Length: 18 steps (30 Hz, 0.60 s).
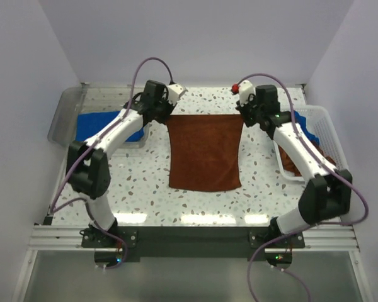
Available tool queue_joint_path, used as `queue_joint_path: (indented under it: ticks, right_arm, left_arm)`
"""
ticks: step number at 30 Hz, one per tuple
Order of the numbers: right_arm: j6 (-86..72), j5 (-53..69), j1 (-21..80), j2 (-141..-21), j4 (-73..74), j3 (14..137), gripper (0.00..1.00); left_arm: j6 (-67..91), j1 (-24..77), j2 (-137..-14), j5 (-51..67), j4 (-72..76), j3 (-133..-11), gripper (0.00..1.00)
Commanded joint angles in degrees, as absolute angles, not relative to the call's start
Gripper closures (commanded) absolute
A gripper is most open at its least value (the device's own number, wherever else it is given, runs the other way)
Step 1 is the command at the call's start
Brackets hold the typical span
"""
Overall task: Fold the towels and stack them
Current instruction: Fold the towel
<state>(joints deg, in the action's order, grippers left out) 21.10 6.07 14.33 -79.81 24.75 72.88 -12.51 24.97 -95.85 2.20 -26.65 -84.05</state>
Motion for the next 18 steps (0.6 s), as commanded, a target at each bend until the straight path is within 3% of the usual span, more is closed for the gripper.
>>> queue_joint_path:
  ticks: [1,8,18]
  right_arm:
    - [23.29,0.88,13.89,-88.92,18.98,78.38,1.0]
    - [26.89,0.97,13.8,-102.74,17.41,84.9,1.0]
    - [29.36,1.49,13.71,-98.8,18.45,79.81,1.0]
  left_arm:
    - [-11.43,21.45,-107.29,2.19,-26.01,-94.37,1.0]
    - [-15.11,20.74,-117.95,2.46,-25.14,-102.66,1.0]
    - [-15.74,20.74,-106.81,4.56,-23.03,-90.2,1.0]
